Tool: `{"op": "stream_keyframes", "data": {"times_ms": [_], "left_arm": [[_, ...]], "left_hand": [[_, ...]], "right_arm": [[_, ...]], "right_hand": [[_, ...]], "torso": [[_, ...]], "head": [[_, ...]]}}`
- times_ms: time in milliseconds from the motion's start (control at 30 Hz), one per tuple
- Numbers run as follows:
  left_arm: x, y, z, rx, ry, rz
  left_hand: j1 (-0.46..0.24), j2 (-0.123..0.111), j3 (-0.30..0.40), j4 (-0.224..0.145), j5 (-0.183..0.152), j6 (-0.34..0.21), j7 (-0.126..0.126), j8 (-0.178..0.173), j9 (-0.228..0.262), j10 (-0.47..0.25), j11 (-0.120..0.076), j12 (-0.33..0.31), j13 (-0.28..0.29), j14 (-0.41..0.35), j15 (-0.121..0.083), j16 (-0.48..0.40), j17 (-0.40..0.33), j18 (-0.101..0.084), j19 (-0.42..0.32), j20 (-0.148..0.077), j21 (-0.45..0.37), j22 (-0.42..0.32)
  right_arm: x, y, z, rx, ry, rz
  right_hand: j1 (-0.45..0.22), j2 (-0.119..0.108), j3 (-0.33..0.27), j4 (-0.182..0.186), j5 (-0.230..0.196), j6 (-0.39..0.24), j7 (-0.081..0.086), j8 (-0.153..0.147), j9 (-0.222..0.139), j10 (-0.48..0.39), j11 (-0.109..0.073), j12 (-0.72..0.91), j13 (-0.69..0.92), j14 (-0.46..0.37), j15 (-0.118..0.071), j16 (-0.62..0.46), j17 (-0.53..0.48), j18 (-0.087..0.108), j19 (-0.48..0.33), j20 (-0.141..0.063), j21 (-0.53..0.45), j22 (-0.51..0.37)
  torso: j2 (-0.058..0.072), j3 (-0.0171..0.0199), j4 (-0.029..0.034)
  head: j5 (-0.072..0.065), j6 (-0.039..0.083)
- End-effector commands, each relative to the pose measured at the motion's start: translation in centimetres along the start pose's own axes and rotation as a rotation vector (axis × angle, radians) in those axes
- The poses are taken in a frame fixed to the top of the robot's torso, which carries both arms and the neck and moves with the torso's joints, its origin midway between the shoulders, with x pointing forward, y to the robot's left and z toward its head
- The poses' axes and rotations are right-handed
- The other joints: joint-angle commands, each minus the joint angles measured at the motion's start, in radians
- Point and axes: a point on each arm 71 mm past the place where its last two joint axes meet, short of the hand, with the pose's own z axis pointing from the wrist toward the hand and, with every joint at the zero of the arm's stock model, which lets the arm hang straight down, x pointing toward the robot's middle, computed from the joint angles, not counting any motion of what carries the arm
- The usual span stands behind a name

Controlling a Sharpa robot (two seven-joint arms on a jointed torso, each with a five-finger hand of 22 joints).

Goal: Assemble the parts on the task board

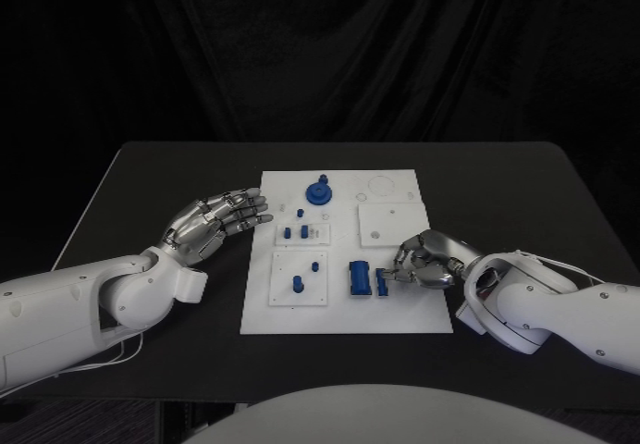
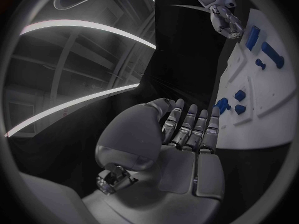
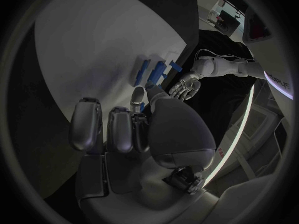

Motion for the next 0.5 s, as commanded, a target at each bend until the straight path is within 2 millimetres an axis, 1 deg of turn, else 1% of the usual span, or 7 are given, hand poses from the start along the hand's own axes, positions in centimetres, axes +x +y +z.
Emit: {"op": "stream_keyframes", "data": {"times_ms": [33, 200, 267, 333, 433, 467, 500], "left_arm": [[0.3, -1.6, -0.4, 0.202, -0.01, 0.031], [0.9, -2.5, -0.8, 0.227, -0.03, 0.055], [1.0, -3.0, -0.9, 0.234, -0.039, 0.067], [1.1, -3.6, -0.9, 0.243, -0.049, 0.082], [1.2, -4.5, -0.6, 0.254, -0.055, 0.1], [1.3, -4.6, -0.4, 0.257, -0.054, 0.104], [1.3, -4.7, -0.3, 0.257, -0.054, 0.107]], "left_hand": [[-0.004, -0.011, 0.005, 0.002, 0.007, 0.003, -0.001, 0.005, 0.0, 0.007, -0.003, 0.005, 0.0, -0.002, -0.003, -0.003, -0.002, 0.018, -0.004, -0.001, 0.0, -0.007], [-0.019, -0.015, -0.001, 0.013, 0.007, 0.003, -0.003, 0.004, -0.001, -0.002, -0.009, -0.002, -0.002, -0.042, -0.012, -0.042, -0.009, 0.024, -0.05, -0.005, -0.018, -0.05], [-0.023, -0.019, -0.008, 0.019, 0.006, -0.003, 0.007, 0.0, -0.004, -0.058, -0.04, -0.046, -0.009, -0.141, -0.045, -0.137, -0.02, 0.03, -0.162, -0.034, -0.045, -0.144], [-0.03, -0.021, -0.022, 0.033, -0.005, -0.026, 0.01, -0.009, -0.009, -0.126, -0.074, -0.105, -0.013, -0.211, -0.076, -0.213, -0.028, 0.027, -0.269, -0.061, -0.057, -0.24], [-0.03, -0.023, -0.041, 0.045, -0.016, -0.102, 0.006, -0.031, -0.022, -0.184, -0.095, -0.154, -0.02, -0.235, -0.092, -0.244, -0.034, 0.041, -0.298, -0.067, -0.061, -0.28], [-0.046, -0.024, -0.065, 0.07, -0.033, -0.262, -0.062, -0.049, -0.052, -0.255, -0.142, -0.217, -0.028, -0.246, -0.094, -0.263, -0.038, 0.045, -0.312, -0.065, -0.064, -0.301], [-0.059, -0.025, -0.084, 0.09, -0.043, -0.326, -0.124, -0.065, -0.064, -0.272, -0.135, -0.232, -0.03, -0.25, -0.086, -0.271, -0.039, 0.043, -0.318, -0.063, -0.066, -0.313]], "right_arm": [[-2.1, 1.7, -0.1, -0.176, -0.169, 0.054], [-4.9, 3.1, -0.4, -0.297, -0.291, 0.118], [-5.7, 3.5, -0.5, -0.33, -0.314, 0.135], [-6.7, 4.0, -0.4, -0.365, -0.336, 0.161], [-7.7, 4.3, 0.0, -0.406, -0.344, 0.2], [-7.9, 4.4, 0.2, -0.417, -0.338, 0.214], [-8.0, 4.4, 0.3, -0.424, -0.333, 0.225]], "right_hand": [[-0.02, 0.014, -0.013, 0.031, 0.0, -0.018, 0.004, -0.004, -0.006, 0.051, 0.016, -0.026, 0.171, 0.016, 0.013, -0.048, -0.079, 0.013, -0.013, 0.009, -0.083, 0.136], [0.039, 0.032, -0.005, 0.097, 0.099, -0.077, 0.055, -0.102, -0.098, -0.219, 0.067, -0.199, -0.196, -0.14, 0.064, -0.281, -0.418, 0.076, -0.187, 0.056, -0.511, -0.005], [0.067, 0.028, 0.005, 0.107, 0.121, -0.083, 0.069, -0.132, -0.135, -0.316, 0.082, -0.26, -0.302, -0.211, 0.079, -0.367, -0.534, 0.095, -0.251, 0.07, -0.657, -0.058], [0.115, 0.021, 0.027, 0.122, 0.148, -0.099, 0.1, -0.174, -0.192, -0.617, 0.117, -0.445, -0.587, -0.354, 0.119, -0.484, -0.643, 0.092, -0.341, 0.102, -0.766, -0.108], [0.142, 0.012, 0.045, 0.134, 0.176, -0.135, 0.145, -0.207, -0.252, -0.758, 0.17, -0.551, -0.657, -0.476, 0.175, -0.559, -0.676, 0.084, -0.429, 0.147, -0.879, -0.179], [0.14, 0.01, 0.046, 0.134, 0.181, -0.149, 0.158, -0.215, -0.265, -0.797, 0.184, -0.589, -0.683, -0.519, 0.193, -0.591, -0.694, 0.081, -0.455, 0.158, -0.91, -0.201], [0.142, 0.011, 0.05, 0.131, 0.182, -0.163, 0.176, -0.223, -0.28, -0.844, 0.206, -0.635, -0.712, -0.587, 0.218, -0.637, -0.719, 0.071, -0.504, 0.175, -0.956, -0.231]], "torso": [[-0.001, -0.0003, 0.0017], [-0.006, 0.0021, -0.0017], [-0.009, 0.0027, -0.0022], [-0.014, 0.0039, -0.0044], [-0.025, 0.0081, -0.0139], [-0.027, 0.009, -0.0165], [-0.028, 0.0089, -0.0172]], "head": [[-0.006, 0.0], [-0.003, 0.0], [0.001, 0.0], [0.007, 0.0], [0.023, 0.0], [0.027, 0.0], [0.028, 0.0]]}}
